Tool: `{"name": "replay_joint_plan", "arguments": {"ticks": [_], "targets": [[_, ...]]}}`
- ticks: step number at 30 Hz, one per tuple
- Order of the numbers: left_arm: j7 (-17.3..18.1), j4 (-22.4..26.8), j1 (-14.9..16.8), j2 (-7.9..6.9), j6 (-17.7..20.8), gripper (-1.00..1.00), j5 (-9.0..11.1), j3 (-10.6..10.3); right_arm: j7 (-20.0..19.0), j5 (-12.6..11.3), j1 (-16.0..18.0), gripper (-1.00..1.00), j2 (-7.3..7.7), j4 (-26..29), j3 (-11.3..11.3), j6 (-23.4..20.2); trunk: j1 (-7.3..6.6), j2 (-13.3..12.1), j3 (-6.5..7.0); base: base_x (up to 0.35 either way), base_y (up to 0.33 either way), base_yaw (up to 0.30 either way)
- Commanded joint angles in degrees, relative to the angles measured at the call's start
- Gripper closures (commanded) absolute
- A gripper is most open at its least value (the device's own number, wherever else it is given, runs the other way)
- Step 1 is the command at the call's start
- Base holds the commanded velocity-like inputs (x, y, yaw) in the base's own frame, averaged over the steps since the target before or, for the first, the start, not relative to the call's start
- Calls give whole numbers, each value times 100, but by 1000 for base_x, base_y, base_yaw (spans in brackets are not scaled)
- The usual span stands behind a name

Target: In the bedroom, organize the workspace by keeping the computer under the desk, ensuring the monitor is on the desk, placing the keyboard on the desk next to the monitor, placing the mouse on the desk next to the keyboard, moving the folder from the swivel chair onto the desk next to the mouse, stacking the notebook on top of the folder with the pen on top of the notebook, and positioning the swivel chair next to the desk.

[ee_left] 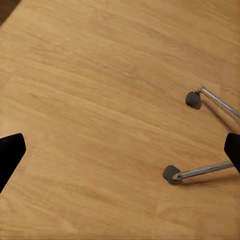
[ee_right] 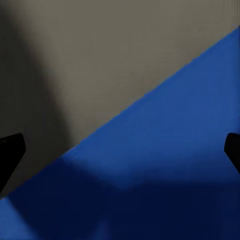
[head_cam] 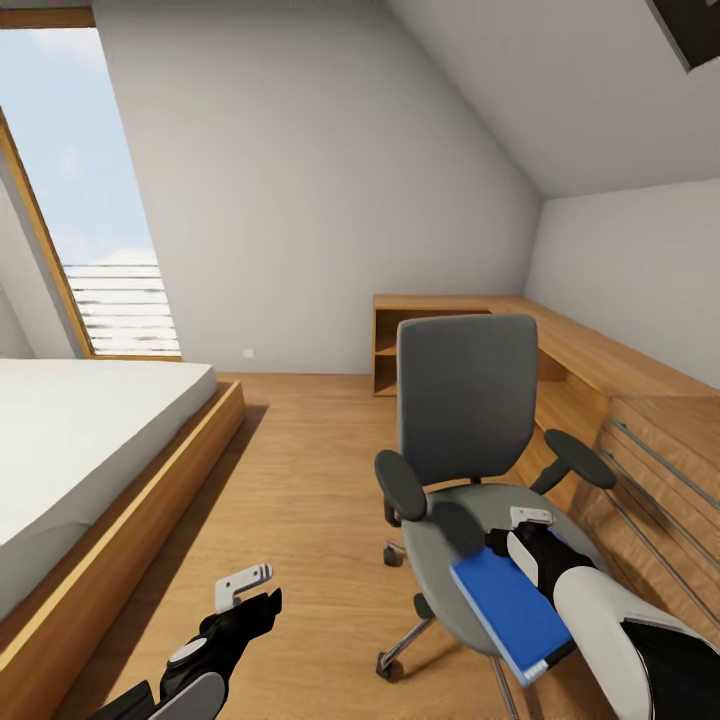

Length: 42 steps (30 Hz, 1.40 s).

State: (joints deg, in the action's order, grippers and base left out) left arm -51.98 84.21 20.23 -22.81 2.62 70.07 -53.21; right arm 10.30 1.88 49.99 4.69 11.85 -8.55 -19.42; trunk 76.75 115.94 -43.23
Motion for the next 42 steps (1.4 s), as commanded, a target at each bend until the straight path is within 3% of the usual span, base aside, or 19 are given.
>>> {"name": "replay_joint_plan", "arguments": {"ticks": [1,13,25,29,33,37,42], "targets": [[-31,8,8,-4,28,-100,6,-10,7,20,2,-100,-3,10,-33,-29,-1,3,-6,-59,0,0],[-30,-1,8,-4,36,-100,19,3,6,18,2,-100,-25,13,-36,-19,-1,3,-6,-98,0,0],[-18,-166,8,12,31,-100,15,16,-17,-1,2,-100,-56,80,-46,50,-265,-478,209,-2,0,0],[-16,-169,8,19,32,-100,5,3,0,-13,2,-100,-124,341,-76,106,-352,-639,281,0,0,0],[-15,-172,8,22,35,-100,4,-12,12,-51,-25,-100,-290,928,-107,72,-440,-799,353,0,0,0],[-16,-172,8,22,36,-100,2,-14,12,-86,-257,-100,-354,1780,-117,-381,-528,-960,425,0,0,0],[-23,-169,8,22,36,-100,-2,-10,5,-391,-1159,-100,-401,3692,-114,-1188,-550,-1000,443,0,0,0]]}}
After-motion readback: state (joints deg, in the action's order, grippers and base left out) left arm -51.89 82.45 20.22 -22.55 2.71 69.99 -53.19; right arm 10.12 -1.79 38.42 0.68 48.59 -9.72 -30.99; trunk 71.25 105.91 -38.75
